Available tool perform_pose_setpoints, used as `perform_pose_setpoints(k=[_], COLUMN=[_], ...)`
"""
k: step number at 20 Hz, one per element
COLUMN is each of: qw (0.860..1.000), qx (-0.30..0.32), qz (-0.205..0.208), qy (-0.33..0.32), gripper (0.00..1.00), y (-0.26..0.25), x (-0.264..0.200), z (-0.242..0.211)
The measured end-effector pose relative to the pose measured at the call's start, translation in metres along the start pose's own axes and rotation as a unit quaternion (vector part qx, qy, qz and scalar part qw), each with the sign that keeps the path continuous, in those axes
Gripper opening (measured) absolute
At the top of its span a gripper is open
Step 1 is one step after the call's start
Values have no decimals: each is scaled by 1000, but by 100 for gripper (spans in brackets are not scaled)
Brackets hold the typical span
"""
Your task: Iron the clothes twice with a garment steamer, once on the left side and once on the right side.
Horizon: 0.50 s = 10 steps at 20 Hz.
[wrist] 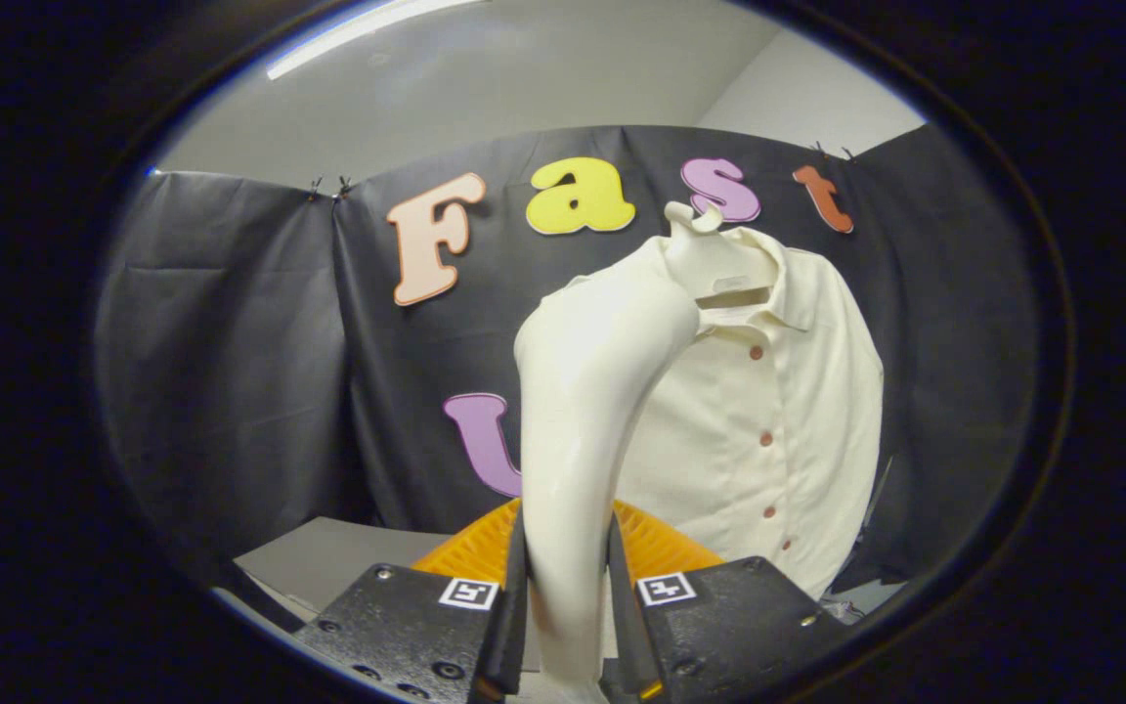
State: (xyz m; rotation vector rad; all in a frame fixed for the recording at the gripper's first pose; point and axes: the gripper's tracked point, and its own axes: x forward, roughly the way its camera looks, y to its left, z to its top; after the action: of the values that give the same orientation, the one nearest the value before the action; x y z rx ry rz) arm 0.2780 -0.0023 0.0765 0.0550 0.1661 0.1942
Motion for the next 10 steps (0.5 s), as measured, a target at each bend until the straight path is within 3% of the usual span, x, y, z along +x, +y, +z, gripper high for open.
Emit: perform_pose_setpoints(k=[6, 10], qw=[999, 999], qx=[37, 39], qz=[-36, -26], qy=[0, 2], gripper=[37, 38], y=[-31, -28], x=[48, 57], z=[-6, -13])
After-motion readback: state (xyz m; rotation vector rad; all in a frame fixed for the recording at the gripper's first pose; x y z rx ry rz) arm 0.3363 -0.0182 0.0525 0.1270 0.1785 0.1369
